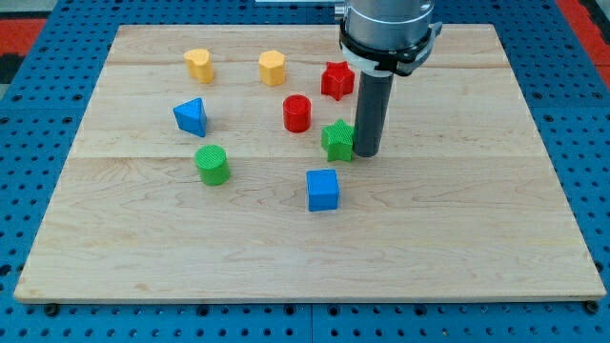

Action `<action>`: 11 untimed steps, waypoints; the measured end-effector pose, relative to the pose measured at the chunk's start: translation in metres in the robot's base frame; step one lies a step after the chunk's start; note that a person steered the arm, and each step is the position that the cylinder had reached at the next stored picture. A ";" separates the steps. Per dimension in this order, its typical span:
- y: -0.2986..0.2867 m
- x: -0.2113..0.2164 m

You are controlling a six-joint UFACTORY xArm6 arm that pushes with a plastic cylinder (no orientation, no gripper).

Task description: Place the red star to the top right of the red circle

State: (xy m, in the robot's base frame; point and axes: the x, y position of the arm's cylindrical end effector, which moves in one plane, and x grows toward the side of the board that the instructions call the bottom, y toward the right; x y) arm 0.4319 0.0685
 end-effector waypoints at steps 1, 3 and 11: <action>-0.015 -0.003; -0.082 -0.017; -0.052 -0.142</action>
